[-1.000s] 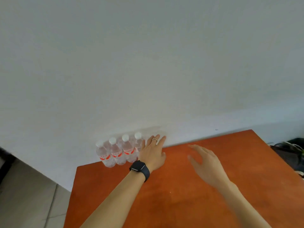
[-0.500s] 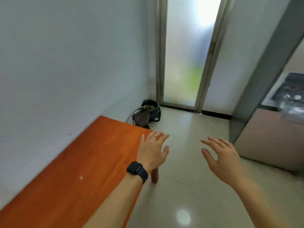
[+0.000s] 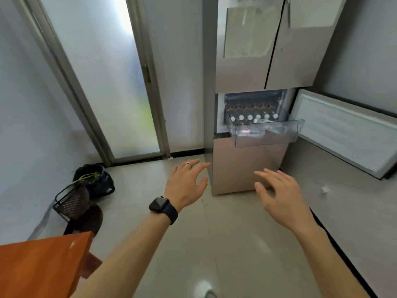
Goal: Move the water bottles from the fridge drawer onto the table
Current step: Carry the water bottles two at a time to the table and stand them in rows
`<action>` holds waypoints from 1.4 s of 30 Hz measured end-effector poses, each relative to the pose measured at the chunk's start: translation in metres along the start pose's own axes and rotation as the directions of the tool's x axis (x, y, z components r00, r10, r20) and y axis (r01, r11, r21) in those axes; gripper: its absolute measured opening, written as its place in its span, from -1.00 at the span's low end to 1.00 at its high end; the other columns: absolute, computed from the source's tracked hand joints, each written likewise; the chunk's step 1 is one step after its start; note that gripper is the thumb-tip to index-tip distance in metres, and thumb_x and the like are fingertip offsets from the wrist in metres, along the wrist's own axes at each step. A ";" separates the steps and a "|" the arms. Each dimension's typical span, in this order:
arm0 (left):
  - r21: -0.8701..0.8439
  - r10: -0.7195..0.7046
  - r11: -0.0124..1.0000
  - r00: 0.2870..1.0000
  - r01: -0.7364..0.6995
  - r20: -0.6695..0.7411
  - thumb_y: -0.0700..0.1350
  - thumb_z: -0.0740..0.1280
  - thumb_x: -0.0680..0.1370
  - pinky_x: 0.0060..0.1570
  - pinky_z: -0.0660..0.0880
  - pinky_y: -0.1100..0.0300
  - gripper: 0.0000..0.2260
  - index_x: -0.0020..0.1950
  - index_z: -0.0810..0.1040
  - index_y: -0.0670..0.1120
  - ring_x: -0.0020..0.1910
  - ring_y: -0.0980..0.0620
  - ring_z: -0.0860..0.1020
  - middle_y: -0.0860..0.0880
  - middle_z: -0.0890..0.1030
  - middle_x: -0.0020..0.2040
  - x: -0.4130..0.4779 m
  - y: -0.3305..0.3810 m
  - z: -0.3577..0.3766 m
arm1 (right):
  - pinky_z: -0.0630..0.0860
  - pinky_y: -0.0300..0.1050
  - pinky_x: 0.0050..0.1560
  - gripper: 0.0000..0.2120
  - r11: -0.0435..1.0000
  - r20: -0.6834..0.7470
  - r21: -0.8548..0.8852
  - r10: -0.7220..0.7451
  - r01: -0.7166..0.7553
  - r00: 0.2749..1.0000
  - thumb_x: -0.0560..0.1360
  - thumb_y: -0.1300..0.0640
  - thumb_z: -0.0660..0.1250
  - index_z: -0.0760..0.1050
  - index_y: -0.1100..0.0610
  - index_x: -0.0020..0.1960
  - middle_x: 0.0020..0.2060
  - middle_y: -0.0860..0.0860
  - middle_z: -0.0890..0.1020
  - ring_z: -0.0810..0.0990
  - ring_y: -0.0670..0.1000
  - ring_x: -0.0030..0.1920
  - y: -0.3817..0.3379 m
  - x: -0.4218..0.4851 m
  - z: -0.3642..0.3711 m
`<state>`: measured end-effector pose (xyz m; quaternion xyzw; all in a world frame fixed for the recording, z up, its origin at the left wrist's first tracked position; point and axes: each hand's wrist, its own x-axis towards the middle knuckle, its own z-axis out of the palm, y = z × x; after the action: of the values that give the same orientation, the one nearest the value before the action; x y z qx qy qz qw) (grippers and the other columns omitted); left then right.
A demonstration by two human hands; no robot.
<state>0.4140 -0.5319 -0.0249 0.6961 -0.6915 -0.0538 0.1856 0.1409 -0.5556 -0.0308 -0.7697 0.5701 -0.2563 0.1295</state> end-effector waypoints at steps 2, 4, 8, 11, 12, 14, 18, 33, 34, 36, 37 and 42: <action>-0.020 0.044 0.999 0.999 -0.044 -0.003 0.12 0.20 0.65 0.51 0.19 -0.03 -0.59 0.51 0.33 0.22 0.51 0.00 0.27 0.05 0.35 0.52 0.052 0.014 0.018 | 0.20 -0.01 0.50 -0.62 1.000 -0.024 -0.004 0.016 -0.016 1.000 0.58 -0.16 0.22 0.48 -0.16 0.37 0.39 -0.09 0.49 0.30 0.05 0.47 0.029 0.037 -0.003; -0.048 0.071 0.996 0.997 -0.071 -0.003 0.12 0.21 0.64 0.50 0.21 0.00 -0.58 0.51 0.34 0.22 0.50 0.01 0.29 0.05 0.36 0.52 0.106 0.026 0.037 | 0.20 -0.03 0.50 -0.61 0.999 -0.027 -0.010 0.045 -0.045 0.999 0.58 -0.18 0.20 0.48 -0.16 0.37 0.39 -0.10 0.50 0.31 0.04 0.47 0.058 0.075 -0.007; -0.122 0.096 0.988 0.995 -0.091 0.036 0.09 0.23 0.64 0.48 0.25 0.01 -0.58 0.51 0.36 0.18 0.48 -0.01 0.32 0.02 0.39 0.50 0.206 0.050 0.070 | 0.16 -0.05 0.50 -0.62 0.992 0.011 -0.057 0.111 -0.110 0.994 0.60 -0.16 0.20 0.45 -0.17 0.41 0.43 -0.11 0.45 0.27 0.03 0.49 0.108 0.150 -0.023; -0.140 0.121 0.984 0.991 -0.111 0.065 0.09 0.23 0.63 0.46 0.30 -0.01 -0.59 0.50 0.37 0.18 0.47 -0.01 0.34 0.03 0.40 0.49 0.271 0.063 0.093 | 0.12 -0.05 0.50 -0.60 0.985 0.028 -0.086 0.153 -0.150 0.988 0.62 -0.14 0.18 0.41 -0.17 0.44 0.45 -0.12 0.42 0.23 0.02 0.51 0.140 0.203 -0.032; -0.152 0.124 0.982 0.990 -0.112 0.073 0.09 0.23 0.63 0.45 0.31 0.00 -0.60 0.49 0.37 0.19 0.46 0.00 0.34 0.04 0.40 0.48 0.291 0.066 0.100 | 0.12 -0.06 0.50 -0.60 0.983 0.030 -0.082 0.166 -0.163 0.986 0.62 -0.14 0.18 0.41 -0.18 0.44 0.45 -0.13 0.41 0.23 0.02 0.51 0.150 0.218 -0.033; -0.168 0.134 0.979 0.986 -0.116 0.096 0.09 0.23 0.63 0.42 0.35 0.02 -0.61 0.48 0.39 0.19 0.45 0.00 0.35 0.04 0.42 0.47 0.329 0.072 0.115 | 0.13 -0.04 0.51 -0.60 0.981 0.024 -0.068 0.184 -0.182 0.983 0.61 -0.15 0.19 0.41 -0.17 0.44 0.45 -0.13 0.42 0.24 0.02 0.51 0.171 0.249 -0.032; -0.171 0.134 0.980 0.977 -0.106 0.163 0.08 0.24 0.63 0.40 0.35 0.04 -0.59 0.49 0.37 0.18 0.46 -0.01 0.34 0.04 0.41 0.48 0.399 0.077 0.145 | 0.20 0.00 0.51 -0.58 0.980 0.047 -0.056 0.192 -0.190 0.980 0.60 -0.18 0.17 0.41 -0.17 0.44 0.44 -0.13 0.43 0.28 0.02 0.50 0.214 0.312 -0.020; -0.150 -0.231 0.937 0.881 0.316 0.413 0.11 0.22 0.64 0.43 0.34 -0.01 -0.57 0.51 0.36 0.12 0.45 -0.08 0.36 -0.02 0.40 0.50 0.614 0.069 0.268 | 0.43 -0.07 0.32 -0.60 0.999 0.362 0.052 -0.033 0.015 0.932 0.58 -0.09 0.28 0.47 -0.04 0.39 0.32 -0.10 0.55 0.49 -0.01 0.31 0.348 0.601 0.067; -0.142 -0.268 0.923 0.864 0.357 0.426 0.10 0.23 0.63 0.43 0.33 -0.02 -0.57 0.51 0.36 0.09 0.45 -0.10 0.36 -0.03 0.40 0.49 0.623 0.067 0.275 | 0.46 -0.04 0.27 -0.58 0.999 0.398 0.018 -0.042 0.038 0.917 0.57 -0.10 0.28 0.46 -0.04 0.40 0.31 -0.06 0.57 0.51 0.03 0.29 0.354 0.618 0.077; -0.111 -0.323 0.904 0.827 0.414 0.460 0.08 0.26 0.62 0.39 0.37 -0.04 -0.59 0.46 0.41 0.05 0.40 -0.15 0.41 -0.06 0.46 0.42 0.637 0.064 0.286 | 0.48 0.02 0.24 -0.54 0.996 0.469 -0.066 -0.018 0.055 0.883 0.56 -0.13 0.28 0.42 -0.04 0.43 0.32 -0.03 0.55 0.50 0.10 0.29 0.361 0.645 0.093; -0.084 -0.342 0.898 0.808 0.431 0.480 0.08 0.27 0.60 0.35 0.40 -0.06 -0.61 0.42 0.44 0.03 0.36 -0.17 0.44 -0.07 0.48 0.38 0.644 0.061 0.292 | 0.47 0.04 0.25 -0.52 0.993 0.505 -0.104 0.000 0.061 0.863 0.56 -0.14 0.27 0.38 -0.05 0.44 0.35 -0.01 0.53 0.48 0.12 0.31 0.363 0.655 0.102; 0.083 -0.428 0.882 0.716 0.463 0.551 0.07 0.30 0.59 0.38 0.38 -0.08 -0.53 0.47 0.36 -0.04 0.39 -0.20 0.38 -0.14 0.41 0.43 0.668 0.044 0.322 | 0.36 0.14 0.39 -0.34 0.955 0.623 -0.277 0.092 0.109 0.777 0.52 -0.11 0.32 0.15 -0.03 0.53 0.49 0.08 0.32 0.32 0.23 0.43 0.371 0.687 0.151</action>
<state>0.2910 -1.2464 -0.1869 0.7896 -0.5249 -0.3171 -0.0204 0.0720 -1.3355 -0.1693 -0.8240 0.5223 0.1037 0.1937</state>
